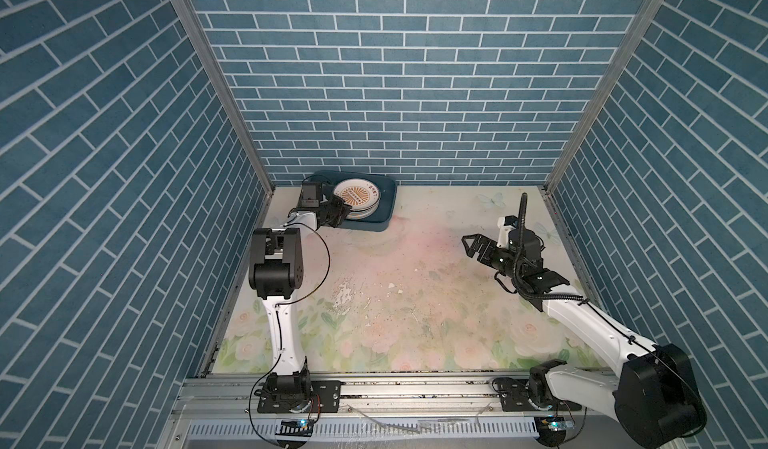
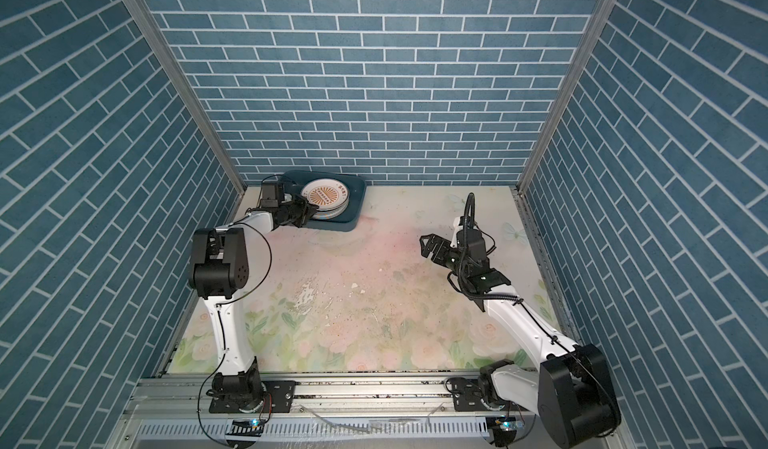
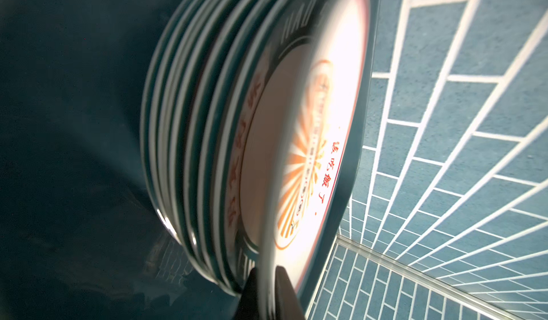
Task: Place the plates into the plastic bin on the countertop
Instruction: 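Press the sunburst plate flat against the plate stack with the left gripper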
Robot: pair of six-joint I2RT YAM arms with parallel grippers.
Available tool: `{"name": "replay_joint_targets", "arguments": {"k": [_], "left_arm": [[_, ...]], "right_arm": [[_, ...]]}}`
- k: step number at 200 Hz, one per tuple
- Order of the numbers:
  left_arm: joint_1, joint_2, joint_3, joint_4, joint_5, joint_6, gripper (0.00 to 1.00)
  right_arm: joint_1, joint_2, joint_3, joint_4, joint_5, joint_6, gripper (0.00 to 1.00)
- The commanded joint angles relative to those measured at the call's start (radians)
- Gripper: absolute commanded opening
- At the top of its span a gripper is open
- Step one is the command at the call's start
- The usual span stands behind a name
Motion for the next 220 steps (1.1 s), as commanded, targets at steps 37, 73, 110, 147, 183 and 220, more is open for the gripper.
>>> {"name": "replay_joint_targets", "arguments": {"k": [37, 73, 110, 147, 183, 220], "left_arm": [[-0.001, 0.020, 0.018, -0.011, 0.007, 0.023, 0.21], [0.000, 0.020, 0.026, -0.022, 0.003, 0.026, 0.28], [-0.001, 0.014, 0.059, -0.102, -0.020, 0.090, 0.35], [0.001, 0.043, 0.141, -0.237, -0.047, 0.202, 0.43], [0.001, 0.089, 0.236, -0.367, -0.087, 0.312, 0.46], [0.001, 0.130, 0.342, -0.517, -0.134, 0.431, 0.52]], "right_arm": [[-0.005, -0.003, -0.018, 0.024, -0.009, 0.017, 0.98], [-0.007, -0.001, -0.020, 0.027, -0.010, 0.019, 0.98], [-0.006, -0.004, -0.031, 0.025, -0.008, 0.024, 0.99], [-0.010, -0.008, -0.051, 0.039, -0.004, 0.040, 0.99], [-0.010, -0.001, -0.042, 0.043, -0.006, 0.040, 0.99], [-0.013, 0.000, -0.054, 0.037, -0.001, 0.044, 0.99]]}}
